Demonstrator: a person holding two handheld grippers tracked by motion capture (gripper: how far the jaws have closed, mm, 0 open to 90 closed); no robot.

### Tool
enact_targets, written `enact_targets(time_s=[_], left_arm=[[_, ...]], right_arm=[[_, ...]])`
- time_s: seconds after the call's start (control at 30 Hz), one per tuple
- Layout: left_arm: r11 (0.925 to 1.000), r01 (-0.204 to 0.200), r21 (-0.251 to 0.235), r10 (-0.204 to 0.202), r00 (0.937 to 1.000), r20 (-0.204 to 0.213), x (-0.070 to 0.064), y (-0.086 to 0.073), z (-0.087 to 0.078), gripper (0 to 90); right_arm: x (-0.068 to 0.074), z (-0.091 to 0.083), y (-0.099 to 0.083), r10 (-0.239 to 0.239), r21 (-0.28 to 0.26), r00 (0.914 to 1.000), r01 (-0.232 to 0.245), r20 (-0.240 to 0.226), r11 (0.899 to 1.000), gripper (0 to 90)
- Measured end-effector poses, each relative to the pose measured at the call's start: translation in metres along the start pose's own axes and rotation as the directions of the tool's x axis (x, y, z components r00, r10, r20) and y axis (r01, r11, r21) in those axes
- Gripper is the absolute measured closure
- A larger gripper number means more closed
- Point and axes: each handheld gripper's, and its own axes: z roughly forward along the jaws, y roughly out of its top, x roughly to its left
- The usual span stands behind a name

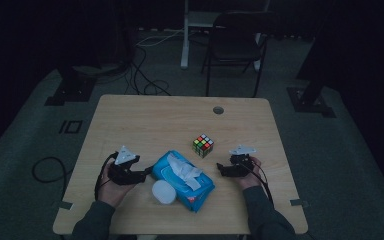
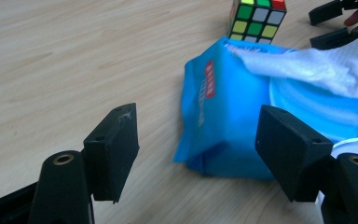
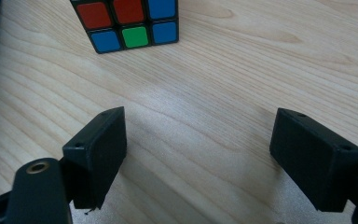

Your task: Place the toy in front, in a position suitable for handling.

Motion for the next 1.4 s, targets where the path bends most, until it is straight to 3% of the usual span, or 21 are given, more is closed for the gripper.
enact_targets(time_s=[0.37,0.5,0.67,0.77,1.1,1.4], left_arm=[[0.9999,-0.014,0.008,0.014,0.9986,0.051,-0.018,0.014,0.014,31.7],[0.9993,-0.036,0.012,0.035,0.9982,0.048,-0.025,0.018,0.018,33.4],[0.9995,-0.028,0.013,0.027,0.9978,0.060,-0.030,0.020,0.024,37.6],[0.9995,-0.018,0.024,0.016,0.9958,0.090,-0.032,0.020,0.027,39.8],[0.9968,-0.061,0.052,0.056,0.9949,0.083,-0.043,0.021,0.029,50.6],[0.9946,-0.051,0.090,0.046,0.9972,0.059,-0.041,0.017,0.037,59.5]], right_arm=[[0.000,0.000,0.000,0.005,-0.001,1.0000,-0.005,0.006,1.000,18.6],[0.000,0.000,0.000,0.005,-0.001,1.0000,-0.005,0.006,1.000,18.6],[0.000,0.000,0.000,0.005,-0.001,1.0000,-0.005,0.006,1.000,18.6],[0.000,0.000,0.000,0.005,-0.001,1.0000,-0.005,0.006,1.000,18.6],[0.000,0.000,0.000,0.005,-0.001,1.0000,-0.005,0.006,1.000,18.6],[0.000,0.000,0.000,0.005,-0.001,1.0000,-0.005,0.007,1.000,18.6]])
